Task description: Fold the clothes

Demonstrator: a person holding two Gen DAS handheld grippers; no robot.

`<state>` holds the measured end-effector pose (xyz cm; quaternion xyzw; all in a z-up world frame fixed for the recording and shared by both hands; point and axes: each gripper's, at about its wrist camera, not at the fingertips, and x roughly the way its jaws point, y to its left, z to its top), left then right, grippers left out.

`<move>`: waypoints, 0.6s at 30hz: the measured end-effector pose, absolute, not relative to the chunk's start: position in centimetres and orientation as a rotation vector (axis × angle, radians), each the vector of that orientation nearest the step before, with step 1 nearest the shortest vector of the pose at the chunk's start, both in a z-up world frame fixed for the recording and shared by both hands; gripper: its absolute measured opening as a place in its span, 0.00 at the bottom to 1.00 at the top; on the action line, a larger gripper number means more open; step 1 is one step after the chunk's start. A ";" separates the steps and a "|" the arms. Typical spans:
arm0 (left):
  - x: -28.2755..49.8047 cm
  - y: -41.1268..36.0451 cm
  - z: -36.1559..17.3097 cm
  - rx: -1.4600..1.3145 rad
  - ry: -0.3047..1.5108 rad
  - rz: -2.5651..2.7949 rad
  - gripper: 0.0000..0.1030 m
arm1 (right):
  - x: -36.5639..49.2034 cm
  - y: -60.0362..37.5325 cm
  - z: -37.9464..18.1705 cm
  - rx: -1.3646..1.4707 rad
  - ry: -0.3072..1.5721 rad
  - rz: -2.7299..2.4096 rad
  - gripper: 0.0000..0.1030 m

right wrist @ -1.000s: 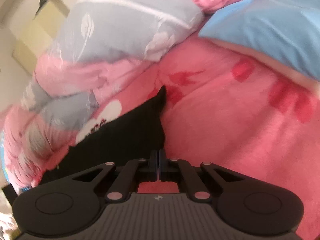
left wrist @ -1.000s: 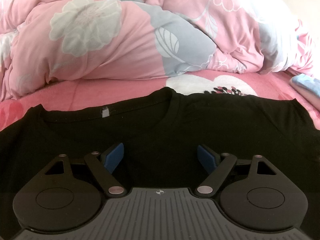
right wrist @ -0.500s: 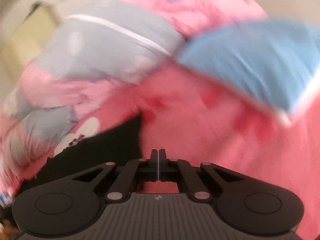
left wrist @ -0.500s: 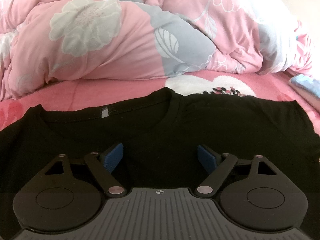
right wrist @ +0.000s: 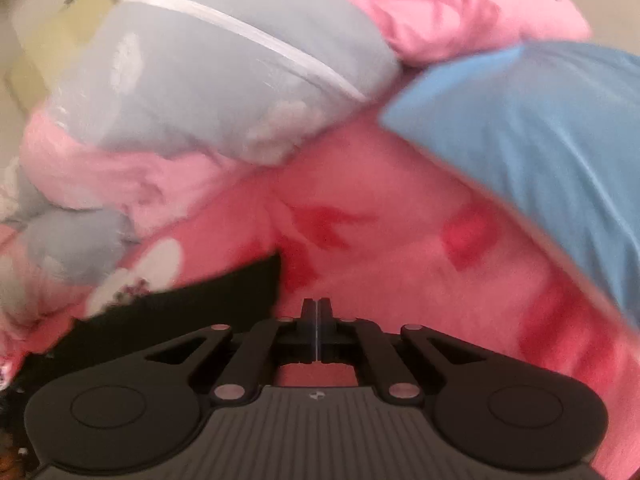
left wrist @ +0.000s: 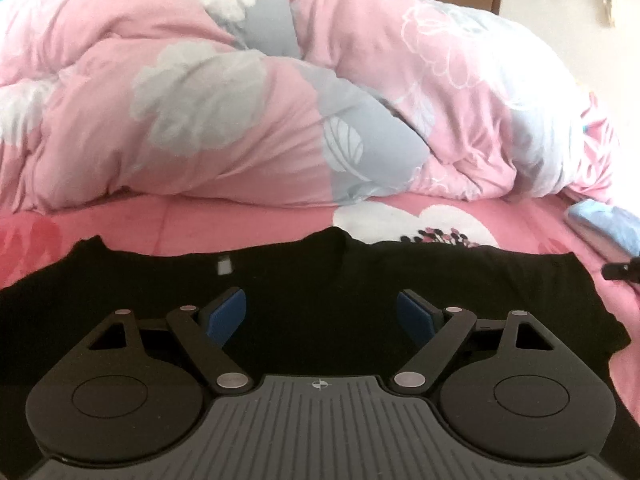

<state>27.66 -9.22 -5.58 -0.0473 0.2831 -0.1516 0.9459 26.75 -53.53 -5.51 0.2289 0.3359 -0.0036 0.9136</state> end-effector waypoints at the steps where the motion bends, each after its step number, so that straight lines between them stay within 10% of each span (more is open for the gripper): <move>1: 27.9 -9.3 -5.8 -0.104 0.583 -0.292 0.81 | 27.3 -52.9 -5.2 0.464 0.691 0.023 0.00; 6: 29.0 -8.2 -7.2 -0.200 0.630 -0.239 0.80 | 30.9 -46.9 -4.7 0.342 0.727 0.114 0.01; 10: 29.0 -7.2 -7.5 -0.268 0.611 -0.239 0.80 | 33.4 -39.9 -3.8 0.163 0.757 0.287 0.24; 18: 28.9 -6.5 -7.9 -0.336 0.588 -0.260 0.81 | 38.6 -29.7 -4.3 -0.136 0.757 0.445 0.24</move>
